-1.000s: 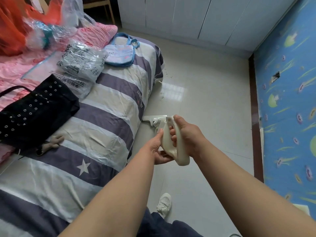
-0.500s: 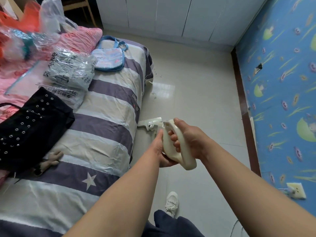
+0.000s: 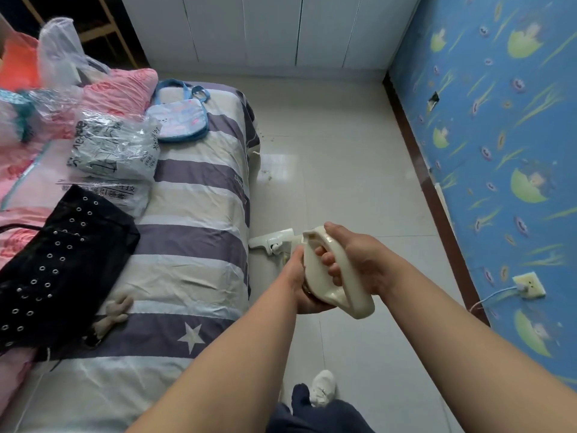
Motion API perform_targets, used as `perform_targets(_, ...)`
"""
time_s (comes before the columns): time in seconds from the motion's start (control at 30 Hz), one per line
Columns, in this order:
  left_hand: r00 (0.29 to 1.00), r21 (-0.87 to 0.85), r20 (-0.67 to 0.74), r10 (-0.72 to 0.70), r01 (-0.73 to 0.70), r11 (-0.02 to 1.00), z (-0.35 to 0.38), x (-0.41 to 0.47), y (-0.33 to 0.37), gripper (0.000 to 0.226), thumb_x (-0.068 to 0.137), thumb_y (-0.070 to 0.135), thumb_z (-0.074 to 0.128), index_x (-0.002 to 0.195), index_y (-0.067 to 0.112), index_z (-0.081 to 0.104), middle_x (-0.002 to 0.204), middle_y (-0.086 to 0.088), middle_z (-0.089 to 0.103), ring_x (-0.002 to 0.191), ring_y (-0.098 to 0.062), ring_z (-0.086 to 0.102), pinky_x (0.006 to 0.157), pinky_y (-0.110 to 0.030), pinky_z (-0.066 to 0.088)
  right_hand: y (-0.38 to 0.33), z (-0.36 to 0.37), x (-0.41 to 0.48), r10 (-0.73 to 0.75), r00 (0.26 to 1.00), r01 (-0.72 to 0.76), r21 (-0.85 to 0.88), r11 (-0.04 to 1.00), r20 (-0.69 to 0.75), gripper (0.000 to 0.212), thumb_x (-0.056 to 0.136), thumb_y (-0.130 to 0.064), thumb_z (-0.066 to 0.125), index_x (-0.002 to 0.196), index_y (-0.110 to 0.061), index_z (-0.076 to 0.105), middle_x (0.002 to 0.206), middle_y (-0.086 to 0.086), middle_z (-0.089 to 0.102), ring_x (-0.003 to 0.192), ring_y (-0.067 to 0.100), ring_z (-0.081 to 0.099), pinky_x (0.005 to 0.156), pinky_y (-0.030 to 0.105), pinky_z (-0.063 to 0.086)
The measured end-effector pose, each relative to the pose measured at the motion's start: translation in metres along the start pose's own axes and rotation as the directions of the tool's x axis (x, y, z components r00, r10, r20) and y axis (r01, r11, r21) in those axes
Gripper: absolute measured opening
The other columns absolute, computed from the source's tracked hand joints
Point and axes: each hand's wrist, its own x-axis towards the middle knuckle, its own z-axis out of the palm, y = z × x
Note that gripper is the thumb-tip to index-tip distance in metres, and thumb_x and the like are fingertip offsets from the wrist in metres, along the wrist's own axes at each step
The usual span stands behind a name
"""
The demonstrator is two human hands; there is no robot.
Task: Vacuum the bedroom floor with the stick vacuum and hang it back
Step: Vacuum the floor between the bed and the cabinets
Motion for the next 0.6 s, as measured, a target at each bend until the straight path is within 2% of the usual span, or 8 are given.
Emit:
perform_targets(0.13,0.999,-0.048,0.032,-0.022,0.024,0.999,-0.001,-0.001,-0.014,0.046,0.09,0.05,0.044,0.055,0.021,0.047,0.053,0.006,0.044,0.047,-0.018,0.043,0.057,-0.026,0.042,0.007,-0.002,-0.013,0.003,1.0,-0.004,-0.044,0.999,-0.011,0.05,0.1,-0.053,0.047,0.08,-0.008,0.059,0.052,-0.001,0.049,0.038,0.011,0.041,0.044,0.023,0.035)
perform_targets(0.27,0.996,-0.089,0.085,-0.021,0.028,0.996,-0.001,-0.003,-0.032,0.047,0.092,0.046,0.038,0.054,0.02,0.043,0.05,0.004,0.043,0.044,-0.02,0.043,0.056,-0.027,0.04,0.019,-0.008,-0.027,0.022,1.0,-0.022,-0.067,0.997,-0.002,0.051,0.1,-0.053,0.046,0.08,-0.008,0.059,0.052,-0.001,0.049,0.038,0.011,0.041,0.045,0.023,0.034)
perform_targets(0.4,0.989,-0.097,0.148,0.0,0.015,0.995,0.003,-0.011,-0.053,0.041,0.091,0.039,0.04,0.054,0.02,0.038,0.05,0.006,0.039,0.045,-0.019,0.04,0.056,-0.026,0.038,0.032,-0.014,-0.039,0.025,1.0,-0.023,-0.096,0.995,0.018,0.05,0.101,-0.052,0.045,0.079,-0.009,0.058,0.052,-0.001,0.049,0.037,0.011,0.041,0.043,0.021,0.034)
perform_targets(0.6,0.992,-0.103,0.126,0.013,0.0,0.995,0.0,-0.017,-0.09,0.05,0.093,0.05,0.039,0.052,0.02,0.04,0.051,0.006,0.041,0.046,-0.02,0.042,0.058,-0.027,0.038,0.061,-0.024,-0.054,0.022,0.999,-0.017,-0.116,0.993,0.043,0.05,0.101,-0.051,0.045,0.078,-0.009,0.058,0.052,0.0,0.048,0.036,0.011,0.041,0.045,0.023,0.032)
